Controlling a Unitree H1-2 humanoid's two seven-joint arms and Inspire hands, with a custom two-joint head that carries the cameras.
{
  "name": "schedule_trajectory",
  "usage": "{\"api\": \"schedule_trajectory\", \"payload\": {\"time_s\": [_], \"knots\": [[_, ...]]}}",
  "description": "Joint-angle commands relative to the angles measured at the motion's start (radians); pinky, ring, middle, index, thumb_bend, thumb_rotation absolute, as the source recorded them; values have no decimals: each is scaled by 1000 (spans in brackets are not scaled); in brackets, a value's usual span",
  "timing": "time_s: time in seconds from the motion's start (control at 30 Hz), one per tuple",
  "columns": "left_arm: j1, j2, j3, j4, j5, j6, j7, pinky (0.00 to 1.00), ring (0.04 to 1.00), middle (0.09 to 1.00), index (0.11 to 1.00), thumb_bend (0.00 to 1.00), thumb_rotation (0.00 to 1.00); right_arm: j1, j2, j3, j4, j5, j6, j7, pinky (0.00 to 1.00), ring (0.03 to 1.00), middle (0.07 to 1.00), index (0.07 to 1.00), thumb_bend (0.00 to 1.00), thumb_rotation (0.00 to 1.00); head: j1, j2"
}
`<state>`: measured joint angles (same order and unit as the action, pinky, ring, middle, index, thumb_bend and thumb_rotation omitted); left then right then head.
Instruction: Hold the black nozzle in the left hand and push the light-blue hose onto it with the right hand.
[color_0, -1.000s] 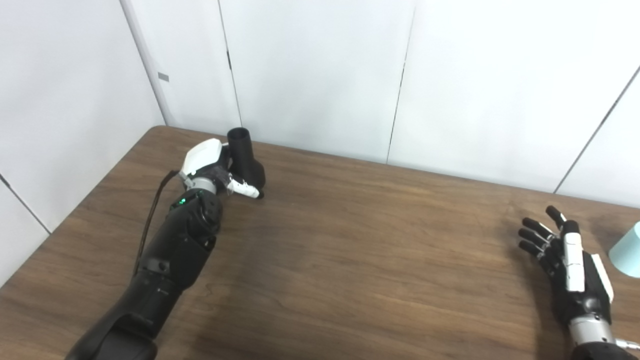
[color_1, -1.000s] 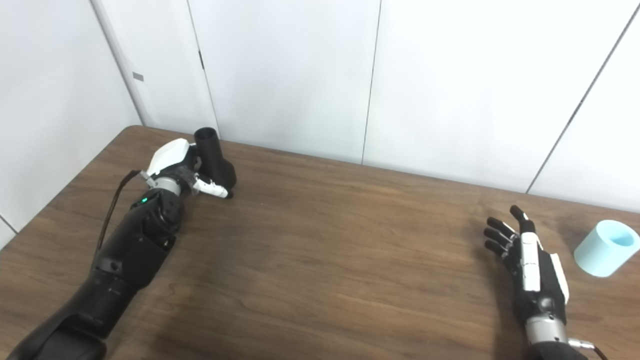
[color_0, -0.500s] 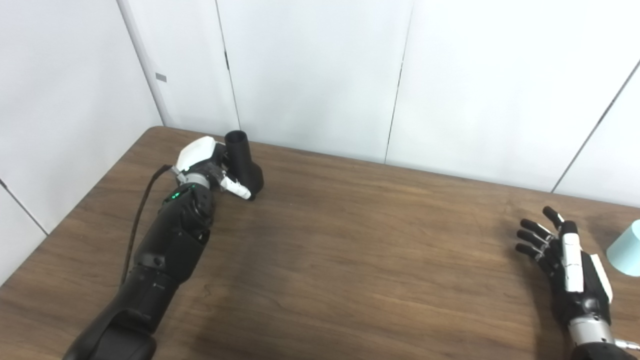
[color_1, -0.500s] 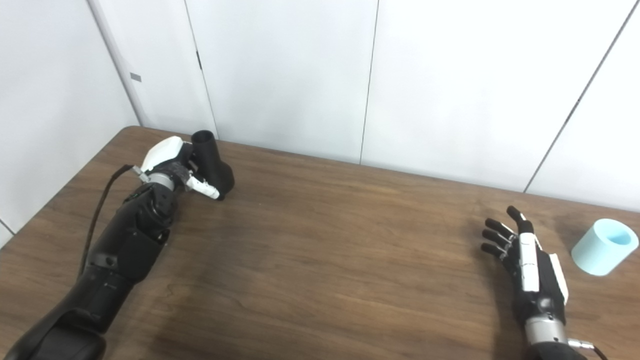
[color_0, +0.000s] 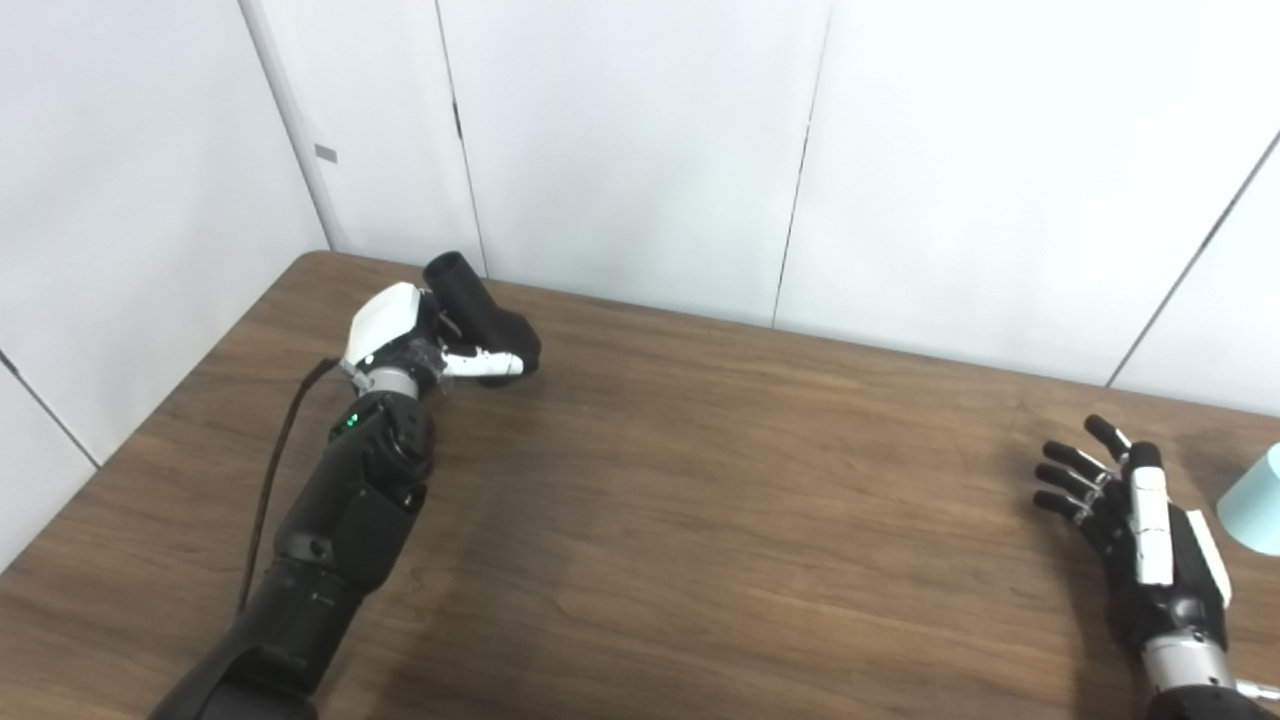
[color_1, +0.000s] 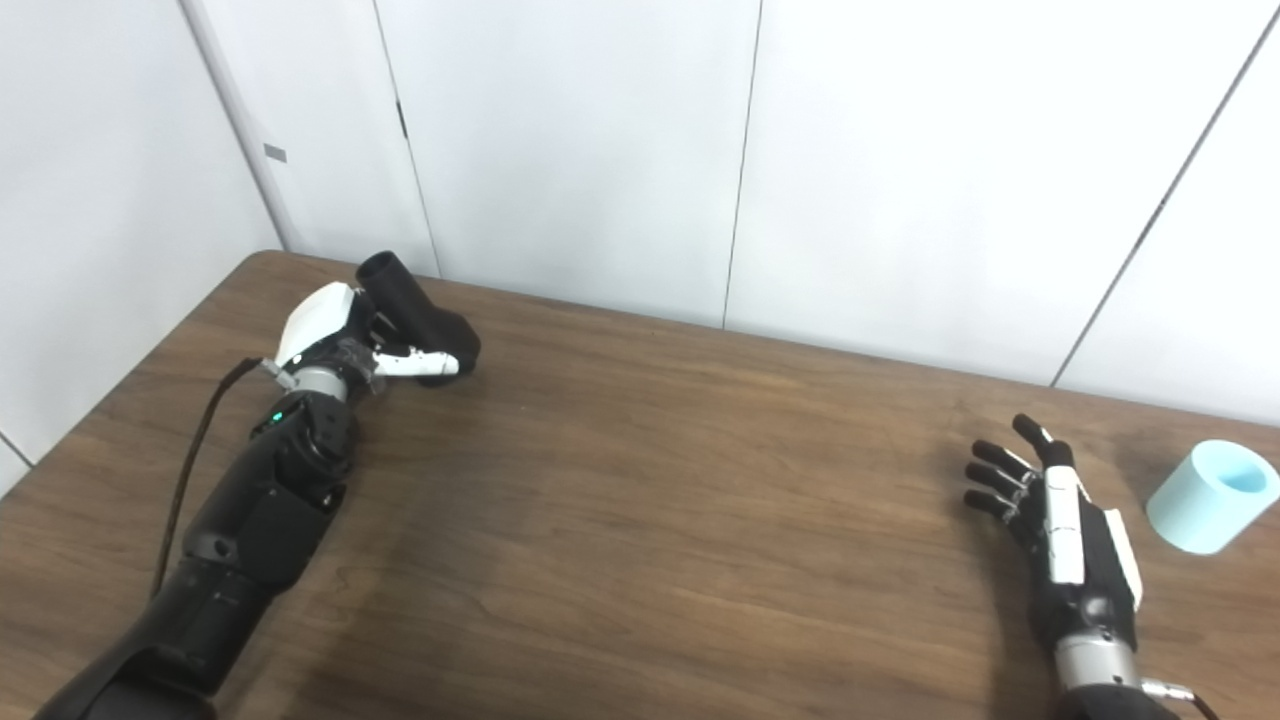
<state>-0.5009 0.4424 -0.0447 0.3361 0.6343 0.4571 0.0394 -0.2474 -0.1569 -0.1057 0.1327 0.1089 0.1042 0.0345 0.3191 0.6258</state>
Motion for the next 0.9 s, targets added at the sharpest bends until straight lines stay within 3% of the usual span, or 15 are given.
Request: {"api": "schedule_trajectory", "payload": {"time_s": [0.0, 0.23, 0.47, 0.67, 0.87], "knots": [[-28, 12, 1, -48, 2, -14, 33, 397, 473, 536, 472, 508, 0, 2, 6, 1, -19, 7, 14, 7, 649, 740, 756, 877, 446, 1000, -3, 1], [13, 11, -43, -162, 24, -38, 31, 343, 402, 493, 494, 503, 0, 1, 14, 2, -16, 9, 3, 4, 624, 717, 734, 856, 445, 1000, -25, 6], [48, 4, -139, -356, 90, -4, -64, 316, 387, 497, 492, 502, 0, 3, 24, 7, -23, 7, 3, 0, 627, 731, 743, 873, 460, 1000, -54, 17], [69, -43, -205, -493, 128, 9, -173, 337, 395, 503, 493, 502, 0, 2, 29, 16, -34, -17, 16, -20, 610, 716, 733, 865, 450, 1000, -67, 21], [102, -106, -257, -538, 168, -13, -189, 295, 368, 465, 513, 499, 0, 7, 29, 23, -43, -25, 11, -17, 600, 713, 728, 862, 459, 1000, -100, 31]]}}
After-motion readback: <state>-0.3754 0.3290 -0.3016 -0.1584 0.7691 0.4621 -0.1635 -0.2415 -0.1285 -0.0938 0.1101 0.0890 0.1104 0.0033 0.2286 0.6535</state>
